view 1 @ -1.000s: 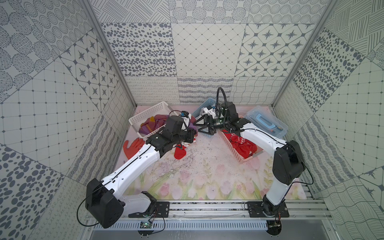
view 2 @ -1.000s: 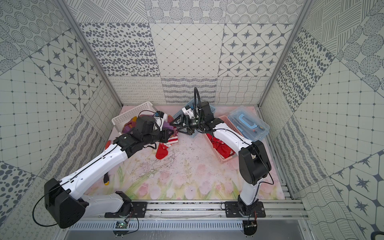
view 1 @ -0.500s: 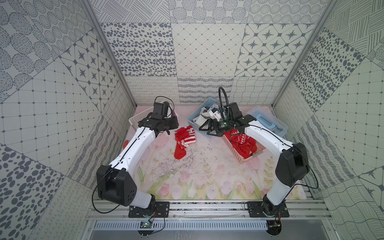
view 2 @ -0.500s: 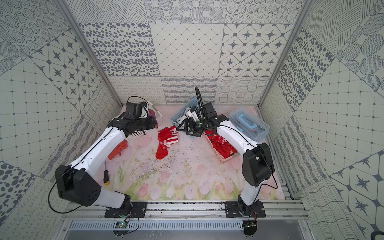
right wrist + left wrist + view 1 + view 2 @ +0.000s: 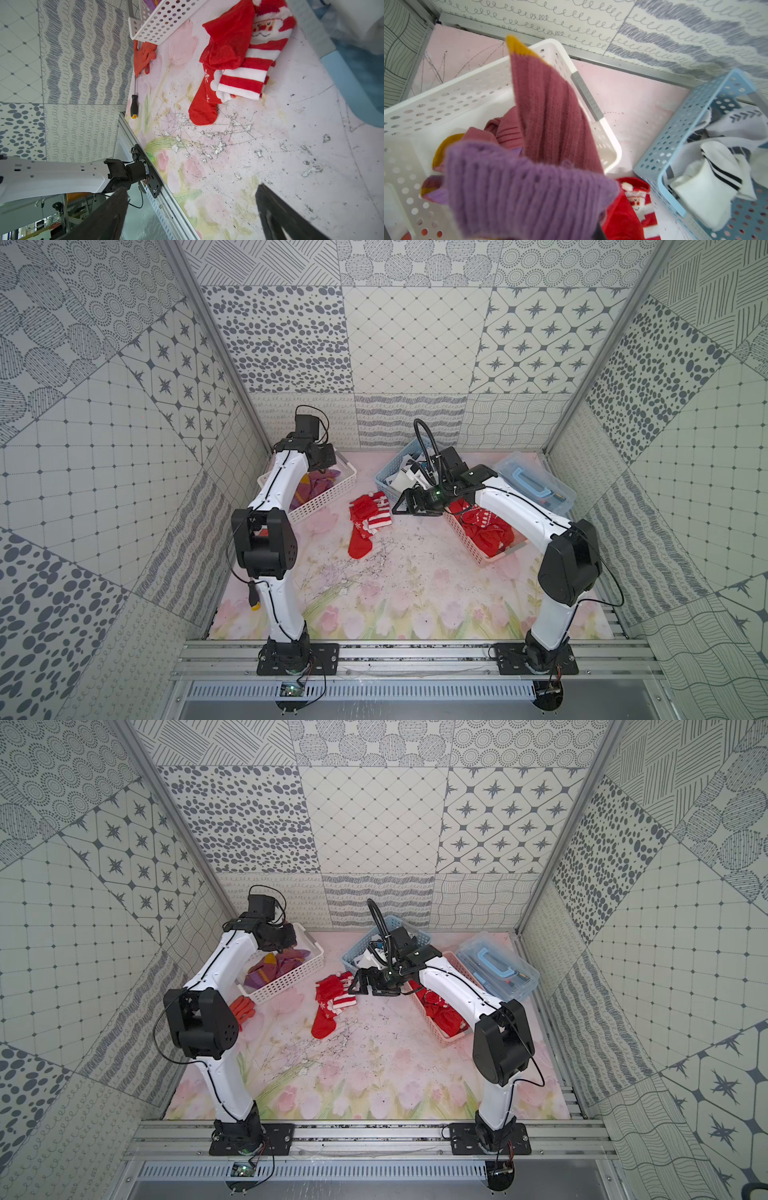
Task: Sort the socks into the basket by color
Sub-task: Place the sock in the bin.
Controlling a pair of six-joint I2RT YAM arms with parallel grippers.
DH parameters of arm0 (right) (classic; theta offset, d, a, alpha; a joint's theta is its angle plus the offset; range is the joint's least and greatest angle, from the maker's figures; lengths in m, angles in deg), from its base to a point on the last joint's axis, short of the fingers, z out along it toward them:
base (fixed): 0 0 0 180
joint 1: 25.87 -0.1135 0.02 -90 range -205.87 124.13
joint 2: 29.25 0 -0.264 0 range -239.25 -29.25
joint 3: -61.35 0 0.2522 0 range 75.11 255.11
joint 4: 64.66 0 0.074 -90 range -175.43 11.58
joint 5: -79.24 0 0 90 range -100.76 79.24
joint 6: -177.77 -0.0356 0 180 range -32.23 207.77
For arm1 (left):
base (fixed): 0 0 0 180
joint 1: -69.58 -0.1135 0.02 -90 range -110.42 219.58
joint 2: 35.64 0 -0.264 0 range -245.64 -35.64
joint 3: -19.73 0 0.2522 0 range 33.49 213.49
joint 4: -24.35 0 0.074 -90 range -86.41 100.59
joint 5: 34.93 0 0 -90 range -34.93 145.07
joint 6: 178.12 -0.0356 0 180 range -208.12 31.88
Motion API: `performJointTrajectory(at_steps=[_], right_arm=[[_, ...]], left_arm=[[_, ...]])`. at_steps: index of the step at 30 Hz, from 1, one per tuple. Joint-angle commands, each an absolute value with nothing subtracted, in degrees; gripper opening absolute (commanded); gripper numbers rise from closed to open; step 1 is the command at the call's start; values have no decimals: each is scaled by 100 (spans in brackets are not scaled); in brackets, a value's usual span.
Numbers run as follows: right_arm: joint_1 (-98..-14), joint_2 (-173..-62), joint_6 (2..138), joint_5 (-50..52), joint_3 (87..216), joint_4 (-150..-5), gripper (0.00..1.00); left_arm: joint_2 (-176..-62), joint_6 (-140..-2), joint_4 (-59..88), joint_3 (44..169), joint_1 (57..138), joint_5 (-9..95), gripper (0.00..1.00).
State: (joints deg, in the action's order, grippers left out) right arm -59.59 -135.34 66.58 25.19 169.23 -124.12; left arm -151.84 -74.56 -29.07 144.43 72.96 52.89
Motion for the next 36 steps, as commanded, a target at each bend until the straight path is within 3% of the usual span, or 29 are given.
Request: performJointTrajectory(at_steps=[1,10,20,24,28,36], right_arm=[[-6020,-13775,6929,2396,17166,-12569,98],[-6239,-14456,7259,2141,18008,-13050,98],[-6345,-15083,7486,1666,18804,-13246,98],[-6375,-15322,7538,1567,19060,-13270,98],[-6443,-15573,7629,1403,19265,-13265,97],[-6590,-16175,7761,1169,19926,-13120,75]], left_arm=[[-16113,-7867,-3608,15538,7049,5516,0],[-17552,-7851,-4360,16929,6901,5419,0],[-17903,-7801,-4478,16758,6877,5108,16],[-17758,-7788,-4360,16510,6879,4980,27],[-17394,-7733,-4091,16138,6878,4894,43],[-16502,-7626,-3712,15506,6887,4707,67]])
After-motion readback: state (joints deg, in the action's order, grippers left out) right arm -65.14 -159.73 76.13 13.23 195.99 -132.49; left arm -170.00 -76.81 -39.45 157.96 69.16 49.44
